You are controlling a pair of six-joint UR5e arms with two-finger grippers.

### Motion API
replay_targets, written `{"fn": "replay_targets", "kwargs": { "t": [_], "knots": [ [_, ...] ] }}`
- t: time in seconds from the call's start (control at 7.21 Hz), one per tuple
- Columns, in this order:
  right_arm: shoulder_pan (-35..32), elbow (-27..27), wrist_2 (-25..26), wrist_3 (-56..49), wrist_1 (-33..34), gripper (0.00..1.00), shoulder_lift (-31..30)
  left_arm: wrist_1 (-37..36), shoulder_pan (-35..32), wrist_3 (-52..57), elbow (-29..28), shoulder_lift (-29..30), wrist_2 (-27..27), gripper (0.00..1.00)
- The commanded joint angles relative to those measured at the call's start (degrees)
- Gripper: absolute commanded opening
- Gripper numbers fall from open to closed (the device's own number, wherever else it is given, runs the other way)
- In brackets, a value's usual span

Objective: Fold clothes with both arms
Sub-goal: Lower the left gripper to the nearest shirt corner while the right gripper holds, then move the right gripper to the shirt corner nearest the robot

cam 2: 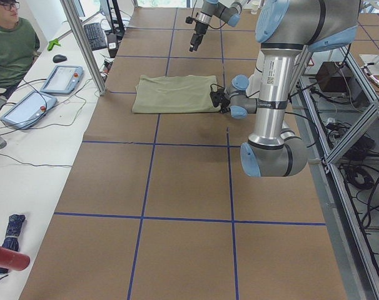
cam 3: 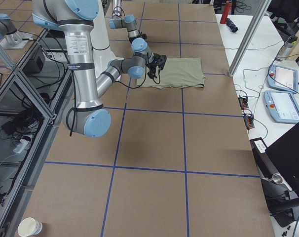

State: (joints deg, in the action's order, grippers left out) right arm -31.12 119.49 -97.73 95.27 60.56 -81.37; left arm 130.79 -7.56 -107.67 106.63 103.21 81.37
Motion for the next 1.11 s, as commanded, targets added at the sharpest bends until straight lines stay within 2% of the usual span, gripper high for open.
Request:
{"fn": "replay_targets", "kwargs": {
  "t": [0.0,0.42,0.56,0.69,0.83,0.97],
  "knots": [
    [-0.09,-0.04,0.0,0.0,0.0,1.0,0.07,-0.01,0.0,0.0,-0.02,0.32,-0.07,0.67],
    [0.0,-0.13,0.09,0.0,0.0,1.0,0.16,-0.1,0.0,0.09,-0.1,0.24,-0.07,0.66],
    [0.35,-0.13,0.61,0.0,0.0,1.0,0.16,-0.01,-0.09,0.0,-0.02,0.32,-0.16,0.45],
    [2.18,-0.3,3.05,0.0,0.35,1.0,0.25,-0.01,-0.09,0.09,-0.02,0.32,-0.16,0.1],
    [5.24,-0.57,7.25,2.0,0.61,1.0,0.42,-0.1,-0.09,0.26,0.16,0.24,-0.68,0.0],
    [7.02,-0.48,9.21,5.24,1.48,1.0,0.51,-0.1,-0.35,1.13,0.86,0.23,-0.69,0.0]
  ]
}}
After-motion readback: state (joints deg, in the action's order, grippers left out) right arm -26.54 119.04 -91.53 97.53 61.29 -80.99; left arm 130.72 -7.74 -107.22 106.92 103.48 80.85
